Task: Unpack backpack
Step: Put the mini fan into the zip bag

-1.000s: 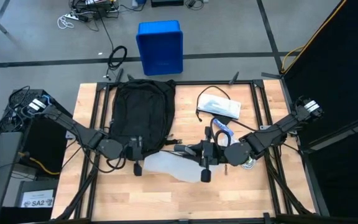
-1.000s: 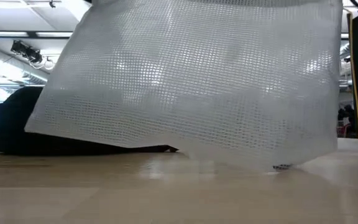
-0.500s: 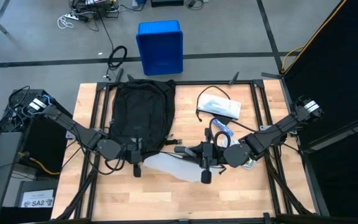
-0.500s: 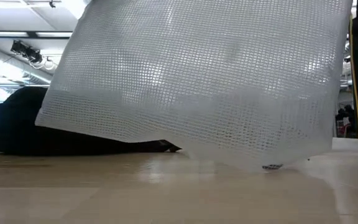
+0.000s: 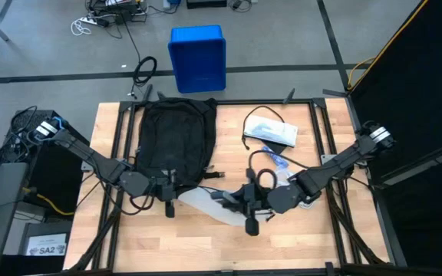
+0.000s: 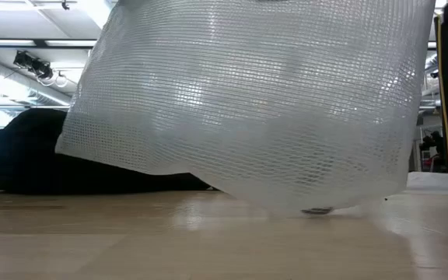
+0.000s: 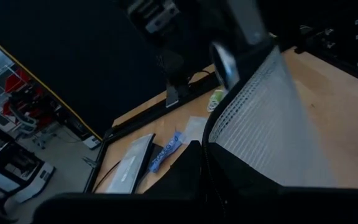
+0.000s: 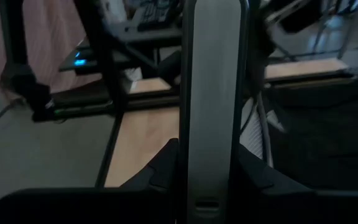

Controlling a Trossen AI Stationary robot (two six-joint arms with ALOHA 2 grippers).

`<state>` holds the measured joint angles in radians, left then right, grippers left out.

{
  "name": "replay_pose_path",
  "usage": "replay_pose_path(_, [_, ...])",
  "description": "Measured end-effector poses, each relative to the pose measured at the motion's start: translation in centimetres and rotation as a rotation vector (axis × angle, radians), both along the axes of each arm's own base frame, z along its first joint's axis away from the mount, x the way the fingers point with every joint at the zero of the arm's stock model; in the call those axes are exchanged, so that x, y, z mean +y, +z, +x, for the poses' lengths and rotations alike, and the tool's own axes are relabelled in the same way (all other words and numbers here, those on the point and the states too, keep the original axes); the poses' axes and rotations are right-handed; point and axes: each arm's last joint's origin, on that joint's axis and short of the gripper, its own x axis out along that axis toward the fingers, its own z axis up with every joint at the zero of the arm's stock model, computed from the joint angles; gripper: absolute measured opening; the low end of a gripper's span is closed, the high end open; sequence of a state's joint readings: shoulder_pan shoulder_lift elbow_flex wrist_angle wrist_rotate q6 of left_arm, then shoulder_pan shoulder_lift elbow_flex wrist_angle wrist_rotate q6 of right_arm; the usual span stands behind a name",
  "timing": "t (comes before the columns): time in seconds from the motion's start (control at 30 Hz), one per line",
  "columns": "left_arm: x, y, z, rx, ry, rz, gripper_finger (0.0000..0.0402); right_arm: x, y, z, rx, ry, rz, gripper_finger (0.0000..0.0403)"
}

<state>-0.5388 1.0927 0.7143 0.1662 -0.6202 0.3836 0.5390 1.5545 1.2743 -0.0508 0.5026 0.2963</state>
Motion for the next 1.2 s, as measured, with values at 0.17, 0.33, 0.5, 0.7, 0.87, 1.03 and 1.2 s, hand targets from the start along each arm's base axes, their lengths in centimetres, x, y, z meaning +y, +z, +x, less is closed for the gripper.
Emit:
replay_pose_path(0.17, [0.0, 0.0, 0.0, -0.004, 0.011, 0.003, 0.0000, 0.1, -1.3, 0.5, 0.071, 0.013, 0.046, 0.0062])
replay_pose_path(0.33, [0.1, 0.1, 0.0, -0.011, 0.021, 0.004, 0.0000, -0.1, -2.2, 1.1, 0.119, 0.034, 0.098, 0.0062])
replay_pose_path(0.5, [0.0, 0.4, 0.1, -0.039, 0.020, 0.017, 0.0000, -0.5, -3.4, 1.5, 0.199, 0.028, 0.121, 0.0062])
replay_pose_path(0.7, [0.0, 0.9, 0.1, -0.084, 0.029, 0.035, 0.0000, -1.3, -3.8, 1.8, 0.243, 0.035, 0.164, 0.0062])
replay_pose_path(0.87, [0.0, 1.1, 0.1, -0.098, 0.026, 0.052, 0.0000, -1.8, -3.9, 2.0, 0.249, -0.004, 0.181, 0.0062])
replay_pose_path(1.03, [0.0, 1.1, 0.1, -0.096, 0.027, 0.055, 0.0000, -2.0, -3.8, 2.1, 0.232, -0.048, 0.194, 0.0062])
replay_pose_path(1.2, [-0.2, 1.2, 0.0, -0.098, 0.015, 0.072, 0.0000, -2.5, -4.0, 2.1, 0.259, -0.093, 0.197, 0.0062])
